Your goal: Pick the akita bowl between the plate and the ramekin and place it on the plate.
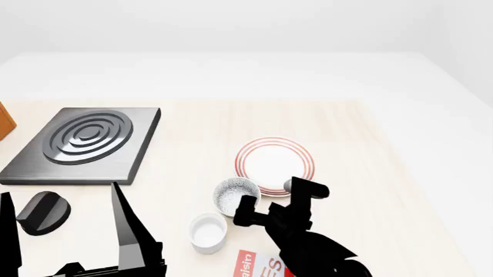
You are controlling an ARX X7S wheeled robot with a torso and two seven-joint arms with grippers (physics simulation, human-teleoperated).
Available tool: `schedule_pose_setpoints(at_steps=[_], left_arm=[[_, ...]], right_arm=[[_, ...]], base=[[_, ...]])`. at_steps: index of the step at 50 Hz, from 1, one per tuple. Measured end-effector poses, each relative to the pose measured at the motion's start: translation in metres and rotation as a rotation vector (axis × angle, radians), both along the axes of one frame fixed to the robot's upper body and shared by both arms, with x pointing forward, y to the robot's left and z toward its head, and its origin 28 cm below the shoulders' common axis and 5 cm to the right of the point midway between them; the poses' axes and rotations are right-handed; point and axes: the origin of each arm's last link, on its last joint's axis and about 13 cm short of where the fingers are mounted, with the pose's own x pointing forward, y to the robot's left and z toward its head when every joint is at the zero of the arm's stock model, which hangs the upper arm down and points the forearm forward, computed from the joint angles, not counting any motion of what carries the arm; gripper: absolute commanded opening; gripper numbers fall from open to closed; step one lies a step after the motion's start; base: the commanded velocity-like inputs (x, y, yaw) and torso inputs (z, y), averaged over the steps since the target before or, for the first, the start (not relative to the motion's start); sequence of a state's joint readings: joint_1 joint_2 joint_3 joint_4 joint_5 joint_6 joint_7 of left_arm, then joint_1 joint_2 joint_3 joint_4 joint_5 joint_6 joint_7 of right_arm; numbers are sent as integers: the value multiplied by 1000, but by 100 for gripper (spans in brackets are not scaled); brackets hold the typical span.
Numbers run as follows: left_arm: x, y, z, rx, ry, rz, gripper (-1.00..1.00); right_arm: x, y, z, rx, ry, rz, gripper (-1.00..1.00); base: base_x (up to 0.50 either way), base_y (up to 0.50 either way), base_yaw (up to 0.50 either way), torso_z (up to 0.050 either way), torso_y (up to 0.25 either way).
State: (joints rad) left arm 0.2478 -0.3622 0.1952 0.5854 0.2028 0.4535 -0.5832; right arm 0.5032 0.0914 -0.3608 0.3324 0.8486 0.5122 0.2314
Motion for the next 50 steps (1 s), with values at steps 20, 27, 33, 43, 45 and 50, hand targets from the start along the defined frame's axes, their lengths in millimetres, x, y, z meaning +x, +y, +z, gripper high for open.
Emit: schedule_pose_setpoints(at_steps=[20, 27, 33, 43, 45, 50], left_arm=[[0, 1, -1, 2, 2, 3, 100], [0, 1, -1, 2, 2, 5, 100], [0, 1, -1, 1, 3, 6, 100], [0, 1, -1, 2, 2, 5, 100], [0, 1, -1, 2, 1, 5, 100], [0, 1, 0, 2, 0, 5, 100]], right_arm=[[10, 3, -4, -6, -11, -6, -100], [11, 10, -2, 52, -23, 23, -100], [12, 7, -5, 36, -23, 16, -100], [8, 4, -8, -8, -12, 5, -100], [6, 4, -8, -19, -18, 2, -100], [0, 3, 0, -52, -54, -5, -100]], base=[[0, 0, 0, 0, 0], [2, 0, 0, -2, 0], [0, 0, 0, 0, 0], [0, 0, 0, -1, 0], [0, 0, 0, 0, 0], [0, 0, 0, 0, 0]])
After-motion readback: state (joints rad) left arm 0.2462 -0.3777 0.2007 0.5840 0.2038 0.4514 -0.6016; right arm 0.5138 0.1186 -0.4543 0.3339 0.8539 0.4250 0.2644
